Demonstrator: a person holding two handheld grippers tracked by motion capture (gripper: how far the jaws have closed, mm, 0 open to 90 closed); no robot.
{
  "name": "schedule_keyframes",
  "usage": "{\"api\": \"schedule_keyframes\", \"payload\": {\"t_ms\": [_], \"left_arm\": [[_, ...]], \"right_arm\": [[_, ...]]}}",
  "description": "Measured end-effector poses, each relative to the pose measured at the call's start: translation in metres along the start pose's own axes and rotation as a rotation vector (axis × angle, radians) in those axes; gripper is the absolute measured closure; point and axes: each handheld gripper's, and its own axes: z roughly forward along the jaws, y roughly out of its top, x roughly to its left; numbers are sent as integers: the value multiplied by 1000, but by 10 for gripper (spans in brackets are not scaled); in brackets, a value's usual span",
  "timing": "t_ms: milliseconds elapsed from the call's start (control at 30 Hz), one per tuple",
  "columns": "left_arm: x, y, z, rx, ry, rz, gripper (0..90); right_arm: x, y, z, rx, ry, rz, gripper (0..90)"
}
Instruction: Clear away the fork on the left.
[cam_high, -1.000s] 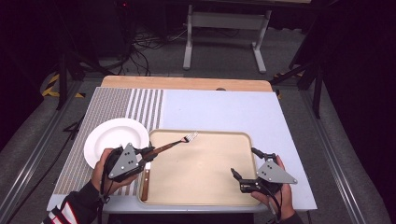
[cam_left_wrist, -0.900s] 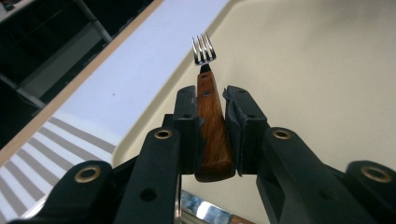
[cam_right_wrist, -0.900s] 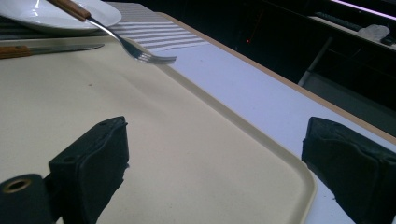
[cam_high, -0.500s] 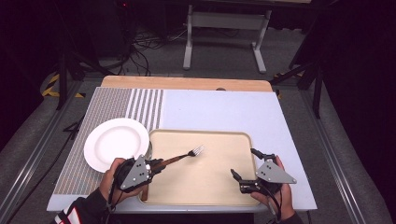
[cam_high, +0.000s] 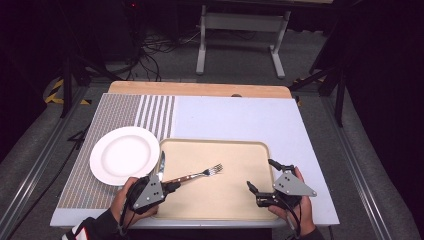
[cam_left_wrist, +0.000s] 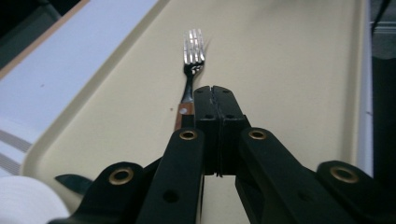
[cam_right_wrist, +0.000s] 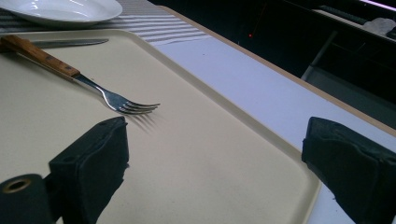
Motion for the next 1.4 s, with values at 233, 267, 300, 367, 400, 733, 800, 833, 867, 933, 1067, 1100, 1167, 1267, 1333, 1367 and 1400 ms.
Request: {"api": "schedule_keyframes", "payload": {"t_ms": [233,267,300,367,400,733,800,833,867,933,1067,1100,1167,1267,1333,1367,1400], "left_arm": [[18,-1,8,107,73,-34,900],[21,-3,11,138,71,-45,900],[22,-4,13,151,73,-49,900],[25,-9,19,208,76,-69,900],[27,-11,21,224,82,-74,900],[24,-10,31,281,24,-38,899],[22,-9,31,282,7,-32,898],[20,-9,32,286,-2,-25,899],[19,-9,32,292,-13,-19,899],[15,-10,34,300,-42,-9,899],[10,-9,34,298,-55,14,898],[9,-8,34,291,-64,19,898],[6,-7,33,293,-82,29,898],[2,-5,34,290,-103,52,899],[0,-4,33,292,-121,62,900],[0,-4,33,292,-121,62,900],[-1,-4,33,294,-134,66,900]], "right_arm": [[0,0,1,10,-3,0,81],[1,0,2,14,-3,-5,81],[1,0,2,16,-2,-7,81],[2,0,2,18,0,-10,80],[2,-1,3,21,2,-10,81],[2,-1,4,31,4,-15,80],[2,-2,4,32,5,-14,81],[2,-2,4,32,5,-13,80],[2,-2,4,33,6,-12,81],[2,-2,4,33,7,-14,80],[2,-2,4,33,5,-16,81],[2,-2,4,33,5,-16,81],[2,-2,3,33,5,-15,81],[1,-2,3,33,6,-15,80],[1,-2,3,34,5,-16,80],[1,-2,3,33,5,-17,80],[1,-2,3,33,4,-16,80]]}}
